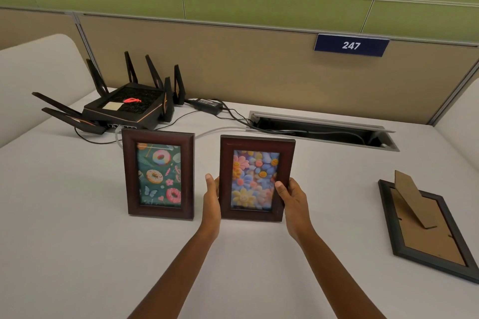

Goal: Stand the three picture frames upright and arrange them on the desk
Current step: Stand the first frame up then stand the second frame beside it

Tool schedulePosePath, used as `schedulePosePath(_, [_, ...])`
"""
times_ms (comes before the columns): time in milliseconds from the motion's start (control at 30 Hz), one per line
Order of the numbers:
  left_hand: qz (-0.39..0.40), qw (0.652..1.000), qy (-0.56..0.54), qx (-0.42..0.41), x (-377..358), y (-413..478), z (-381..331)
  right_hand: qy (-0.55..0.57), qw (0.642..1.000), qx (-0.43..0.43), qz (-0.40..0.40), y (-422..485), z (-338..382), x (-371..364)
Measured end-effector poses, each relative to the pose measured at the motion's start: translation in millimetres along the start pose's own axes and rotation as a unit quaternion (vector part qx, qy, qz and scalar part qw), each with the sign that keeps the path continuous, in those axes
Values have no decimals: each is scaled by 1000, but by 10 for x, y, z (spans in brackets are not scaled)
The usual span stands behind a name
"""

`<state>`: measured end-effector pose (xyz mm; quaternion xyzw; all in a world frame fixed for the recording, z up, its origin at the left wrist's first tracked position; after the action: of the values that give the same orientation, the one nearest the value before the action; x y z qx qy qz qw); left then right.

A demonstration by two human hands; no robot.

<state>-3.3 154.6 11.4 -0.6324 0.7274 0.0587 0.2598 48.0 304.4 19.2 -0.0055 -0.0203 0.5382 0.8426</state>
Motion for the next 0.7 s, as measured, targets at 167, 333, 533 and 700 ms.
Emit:
schedulePosePath(167, [-13,999,37,3,10,-59,62,-10,1000,-10,3,9,-21,-5])
schedulePosePath(333, [-21,998,58,1,16,-108,68,-17,1000,-11,20,-9,-23,-1])
schedulePosePath(533, [-59,964,211,-149,-59,-246,62,-47,999,-16,14,-41,-24,3])
schedulePosePath(700, [-68,869,403,-280,-151,-410,30,-104,994,-17,3,-103,-101,30])
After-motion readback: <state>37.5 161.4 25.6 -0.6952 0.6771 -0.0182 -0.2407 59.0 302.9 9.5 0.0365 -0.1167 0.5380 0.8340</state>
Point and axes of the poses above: each hand's wrist, its own y-axis towards the middle knuckle, its own x-axis out of the back of the hand, z = x × y, the point moved 1 cm from there along y, towards the middle knuckle, and after that the axes turned 11 degrees about -y, right-handed, at the moved point
